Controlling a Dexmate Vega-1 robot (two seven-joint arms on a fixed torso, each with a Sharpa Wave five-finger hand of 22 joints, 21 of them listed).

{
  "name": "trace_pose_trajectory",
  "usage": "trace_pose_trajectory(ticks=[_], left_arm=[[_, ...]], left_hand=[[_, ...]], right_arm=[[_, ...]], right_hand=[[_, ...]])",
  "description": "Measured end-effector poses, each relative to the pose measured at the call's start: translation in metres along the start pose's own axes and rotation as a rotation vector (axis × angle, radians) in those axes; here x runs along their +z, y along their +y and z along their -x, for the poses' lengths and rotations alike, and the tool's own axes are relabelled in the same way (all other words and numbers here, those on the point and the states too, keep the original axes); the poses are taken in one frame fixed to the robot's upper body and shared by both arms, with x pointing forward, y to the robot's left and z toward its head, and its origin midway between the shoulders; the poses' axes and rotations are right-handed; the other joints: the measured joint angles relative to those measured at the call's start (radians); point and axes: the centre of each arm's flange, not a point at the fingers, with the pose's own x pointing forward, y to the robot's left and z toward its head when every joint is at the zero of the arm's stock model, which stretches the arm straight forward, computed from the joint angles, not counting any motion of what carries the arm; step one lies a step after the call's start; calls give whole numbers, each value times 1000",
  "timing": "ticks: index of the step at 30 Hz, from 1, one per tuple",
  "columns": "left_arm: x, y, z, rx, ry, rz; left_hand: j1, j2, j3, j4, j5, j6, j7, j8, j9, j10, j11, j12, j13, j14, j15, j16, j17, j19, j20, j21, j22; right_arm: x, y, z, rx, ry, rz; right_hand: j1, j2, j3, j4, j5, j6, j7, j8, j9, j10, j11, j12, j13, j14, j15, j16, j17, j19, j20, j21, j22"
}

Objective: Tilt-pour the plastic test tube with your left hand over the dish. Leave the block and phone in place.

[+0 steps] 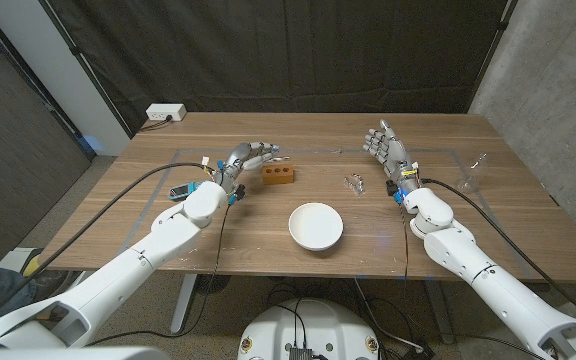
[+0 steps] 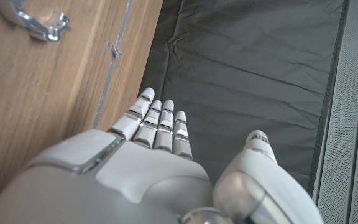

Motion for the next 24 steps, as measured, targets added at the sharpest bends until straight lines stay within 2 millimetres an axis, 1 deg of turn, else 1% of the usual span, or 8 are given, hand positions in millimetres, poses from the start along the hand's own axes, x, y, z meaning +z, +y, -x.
trace_pose_trajectory(ticks=[4,7,9,12,14,16,20,24], left_arm=[[3,1,2,4,-8,-1],[7,2,3,6,-16,-3],[9,3,4,6,-20,-4],[12,6,5,11,-28,-11],[14,8,5,13,-33,-13],[17,9,6,9,-47,-12],[24,10,6,-3,-77,-5],[29,11,6,-17,-102,13]], left_hand=[[0,0,-1,5,0,-2,-2,-6,0,-2,2,0,0,-9,2,0,0,0,0,0,0],[-3,-3,-7,10,0,-26,-2,-17,-5,-38,4,0,-5,-18,3,0,0,0,0,0,0],[-27,0,-13,22,0,-76,-9,-38,-5,-86,12,-5,-11,-41,4,0,0,-1,10,0,0],[-63,-4,-28,40,0,-197,-28,-76,-5,-203,31,-8,-21,-92,7,-5,0,-9,31,3,0],[-78,-1,-39,51,0,-279,-37,-91,-5,-272,41,-8,-27,-127,9,-6,3,-13,42,5,2],[-99,-4,-48,60,0,-341,-37,-95,-5,-328,50,-8,-31,-157,10,-6,5,-12,56,5,5],[-124,0,-59,71,0,-388,-30,-95,-5,-374,63,-8,-32,-188,13,-6,5,-14,62,5,5],[-174,13,-75,87,0,-406,-17,-95,-5,-392,81,-7,-37,-198,24,-6,10,-7,68,5,5]], right_arm=[[1,0,-1,5,-5,1],[2,0,-2,10,-9,1],[2,0,-2,12,-11,1],[3,-1,-5,10,-15,0],[3,-1,-5,12,-17,-1],[4,-1,-6,11,-18,-1],[4,-2,-7,10,-20,-3],[4,-2,-7,9,-22,-3]], right_hand=[[0,0,0,0,0,0,0,0,0,0,0,0,0,0,0,0,0,0,0,0,0],[0,0,0,0,0,0,0,0,0,0,0,0,0,0,0,0,0,0,0,0,0],[0,0,0,0,0,0,0,0,0,0,0,0,0,0,0,0,0,0,0,0,0],[0,0,0,0,0,0,0,0,0,0,0,0,0,0,0,0,0,0,0,0,0],[0,0,0,0,0,0,0,0,0,0,0,0,0,0,0,0,0,0,0,0,0],[0,0,0,0,0,0,0,0,0,0,0,0,0,0,0,0,0,0,0,0,0],[0,0,0,0,0,0,0,0,0,0,0,0,0,0,0,0,0,0,0,0,0],[0,0,0,0,0,0,0,0,0,0,0,0,0,0,0,0,0,0,0,0,0]])
